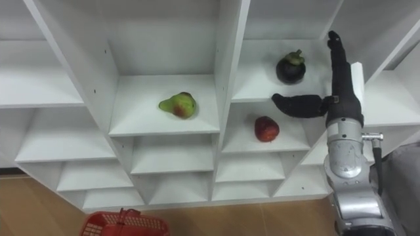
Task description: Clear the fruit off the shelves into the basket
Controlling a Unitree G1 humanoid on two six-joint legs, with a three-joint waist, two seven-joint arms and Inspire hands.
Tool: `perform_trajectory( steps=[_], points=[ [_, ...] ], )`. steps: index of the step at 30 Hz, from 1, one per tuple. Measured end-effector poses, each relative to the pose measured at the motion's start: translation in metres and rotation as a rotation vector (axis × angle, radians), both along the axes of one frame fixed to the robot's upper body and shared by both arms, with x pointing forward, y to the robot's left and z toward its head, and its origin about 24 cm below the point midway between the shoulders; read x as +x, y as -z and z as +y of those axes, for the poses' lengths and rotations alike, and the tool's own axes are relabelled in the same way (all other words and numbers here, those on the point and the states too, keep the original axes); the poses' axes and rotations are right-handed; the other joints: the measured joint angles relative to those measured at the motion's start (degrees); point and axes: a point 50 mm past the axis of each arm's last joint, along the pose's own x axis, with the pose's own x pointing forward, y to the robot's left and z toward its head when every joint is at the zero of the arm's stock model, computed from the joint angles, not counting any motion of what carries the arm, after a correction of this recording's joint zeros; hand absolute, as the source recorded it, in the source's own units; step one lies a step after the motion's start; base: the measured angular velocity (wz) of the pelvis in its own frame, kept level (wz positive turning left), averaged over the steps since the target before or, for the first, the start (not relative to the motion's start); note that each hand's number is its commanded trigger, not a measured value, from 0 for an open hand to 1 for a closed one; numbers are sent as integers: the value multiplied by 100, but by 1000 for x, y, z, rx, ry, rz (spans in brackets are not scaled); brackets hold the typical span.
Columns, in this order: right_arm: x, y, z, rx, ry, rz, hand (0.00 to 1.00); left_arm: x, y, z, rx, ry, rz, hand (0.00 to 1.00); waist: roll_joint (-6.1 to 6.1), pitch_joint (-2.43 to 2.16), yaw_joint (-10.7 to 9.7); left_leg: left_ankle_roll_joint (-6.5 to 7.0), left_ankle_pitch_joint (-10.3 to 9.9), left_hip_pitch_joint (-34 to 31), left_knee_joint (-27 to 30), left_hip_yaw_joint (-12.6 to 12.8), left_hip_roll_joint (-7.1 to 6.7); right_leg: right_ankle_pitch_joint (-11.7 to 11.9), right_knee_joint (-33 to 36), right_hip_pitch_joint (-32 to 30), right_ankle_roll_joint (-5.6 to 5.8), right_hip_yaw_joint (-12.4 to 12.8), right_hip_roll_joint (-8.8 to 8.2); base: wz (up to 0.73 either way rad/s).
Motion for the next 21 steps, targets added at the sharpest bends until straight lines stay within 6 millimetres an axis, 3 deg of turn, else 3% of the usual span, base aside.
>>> perform_trajectory(
  steps=[6, 14, 21],
  points=[
    [4, -11, 2, 117, -5, -50, 0, 1, 0, 0, 2, -2, -3, 100, 61, -2, 94, -2, 1, 27, 6, 0, 12, 2, 22, 7, -3, 1, 7, 0],
    [18, -33, 9, 194, -39, -128, 0, 0, 0, 0, 10, -9, -3, 100, 37, 15, 143, -4, 2, 28, 6, -97, 0, 3, -15, 58, -4, -55, -2, 4],
    [20, -34, 9, 217, -50, -125, 0, 0, 0, 1, 22, -23, 1, 100, 14, 22, 147, -4, 2, 25, 5, -112, -4, 1, -35, 69, -1, -66, -3, 0]
  ],
)
